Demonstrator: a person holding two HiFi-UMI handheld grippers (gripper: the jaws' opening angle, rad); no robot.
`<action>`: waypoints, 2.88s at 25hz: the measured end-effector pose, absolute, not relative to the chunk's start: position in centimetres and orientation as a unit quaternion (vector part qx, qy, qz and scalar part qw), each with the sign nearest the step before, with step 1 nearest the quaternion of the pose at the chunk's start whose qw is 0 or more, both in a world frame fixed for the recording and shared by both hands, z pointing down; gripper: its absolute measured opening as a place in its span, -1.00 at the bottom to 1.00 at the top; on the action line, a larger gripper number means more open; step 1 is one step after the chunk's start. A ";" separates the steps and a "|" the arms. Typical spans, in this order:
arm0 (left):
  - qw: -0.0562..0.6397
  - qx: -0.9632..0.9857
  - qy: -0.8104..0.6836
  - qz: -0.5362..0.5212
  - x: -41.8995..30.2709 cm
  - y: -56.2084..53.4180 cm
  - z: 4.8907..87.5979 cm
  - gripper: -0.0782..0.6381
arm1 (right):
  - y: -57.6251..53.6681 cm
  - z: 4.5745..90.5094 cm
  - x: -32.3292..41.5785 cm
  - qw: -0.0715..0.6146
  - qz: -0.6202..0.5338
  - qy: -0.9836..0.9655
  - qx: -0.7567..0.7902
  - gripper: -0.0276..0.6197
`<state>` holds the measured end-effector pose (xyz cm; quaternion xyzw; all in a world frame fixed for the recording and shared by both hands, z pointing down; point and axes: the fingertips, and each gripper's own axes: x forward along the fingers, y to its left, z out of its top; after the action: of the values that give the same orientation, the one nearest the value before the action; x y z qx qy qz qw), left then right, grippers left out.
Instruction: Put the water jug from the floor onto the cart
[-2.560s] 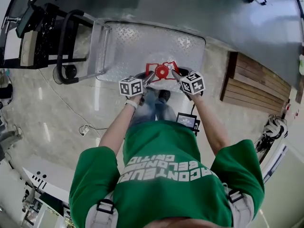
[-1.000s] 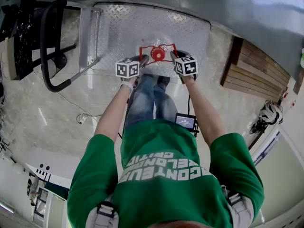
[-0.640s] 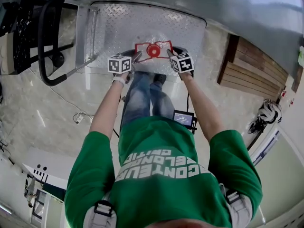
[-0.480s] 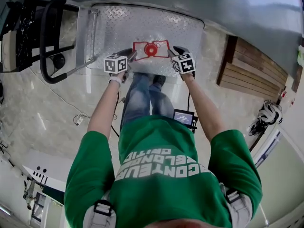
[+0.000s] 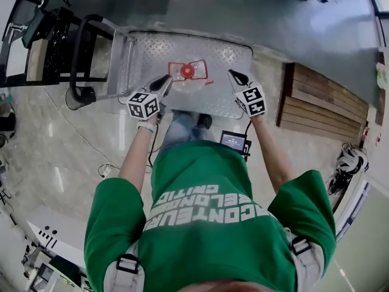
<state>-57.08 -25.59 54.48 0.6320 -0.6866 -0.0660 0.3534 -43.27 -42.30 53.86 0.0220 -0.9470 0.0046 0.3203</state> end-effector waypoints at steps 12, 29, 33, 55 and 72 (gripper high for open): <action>0.193 0.694 -0.693 -0.028 -51.3 -24.8 41.3 -0.74 | -38.5 41.3 -38.7 0.193 -0.045 -0.980 -0.012 -0.94; 0.147 0.729 -0.668 -0.007 -46.9 -21.7 38.1 -0.74 | -34.4 37.8 -33.3 0.186 -0.072 -0.980 0.023 -0.93; 0.124 0.747 -0.653 0.001 -46.9 -19.8 37.1 -0.74 | -32.2 37.6 -32.7 0.184 -0.050 -0.980 0.062 -0.94; 0.130 0.778 -0.612 -0.052 -44.4 -8.2 35.6 -0.74 | -17.2 35.6 -30.1 0.185 -0.017 -0.979 0.088 -0.94; 0.139 0.797 -0.586 -0.028 -30.8 -14.4 35.7 -0.74 | -22.4 36.3 -20.3 0.171 -0.012 -0.982 0.078 -0.94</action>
<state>-30.84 -14.42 35.69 0.7975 -0.5865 -0.0282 0.1388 -20.26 -22.44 36.30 0.0779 -0.9821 -0.0115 0.1714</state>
